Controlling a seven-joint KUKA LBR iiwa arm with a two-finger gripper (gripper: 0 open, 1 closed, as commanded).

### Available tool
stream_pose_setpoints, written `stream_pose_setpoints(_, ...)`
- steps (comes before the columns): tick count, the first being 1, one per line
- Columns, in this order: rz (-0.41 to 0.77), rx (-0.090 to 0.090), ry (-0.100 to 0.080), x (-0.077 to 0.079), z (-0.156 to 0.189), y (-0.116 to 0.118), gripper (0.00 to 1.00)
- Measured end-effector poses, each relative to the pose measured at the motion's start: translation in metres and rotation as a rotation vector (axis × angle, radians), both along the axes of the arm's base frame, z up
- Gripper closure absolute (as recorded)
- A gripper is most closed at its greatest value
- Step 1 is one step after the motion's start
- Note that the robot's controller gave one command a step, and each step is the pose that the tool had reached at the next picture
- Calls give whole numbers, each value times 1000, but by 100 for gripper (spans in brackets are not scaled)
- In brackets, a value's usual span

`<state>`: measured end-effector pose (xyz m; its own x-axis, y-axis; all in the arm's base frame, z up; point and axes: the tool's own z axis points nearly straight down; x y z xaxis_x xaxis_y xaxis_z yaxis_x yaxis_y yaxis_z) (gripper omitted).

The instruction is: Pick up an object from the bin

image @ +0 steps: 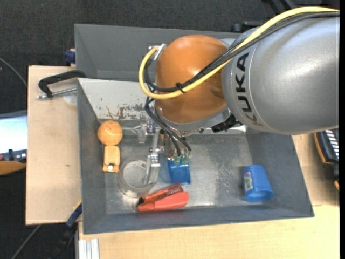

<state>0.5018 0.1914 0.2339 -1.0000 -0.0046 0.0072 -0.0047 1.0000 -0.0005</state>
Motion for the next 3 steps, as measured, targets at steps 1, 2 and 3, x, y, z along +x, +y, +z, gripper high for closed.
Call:
stream_pose_setpoints(1, -4, 3, -9, 2, 5, -1, 0)
stream_pose_setpoints(2, 12, 4, -10, 23, -68, -5, 0)
stream_pose_setpoints(3, 56, 3, -5, 37, -86, -10, 0)
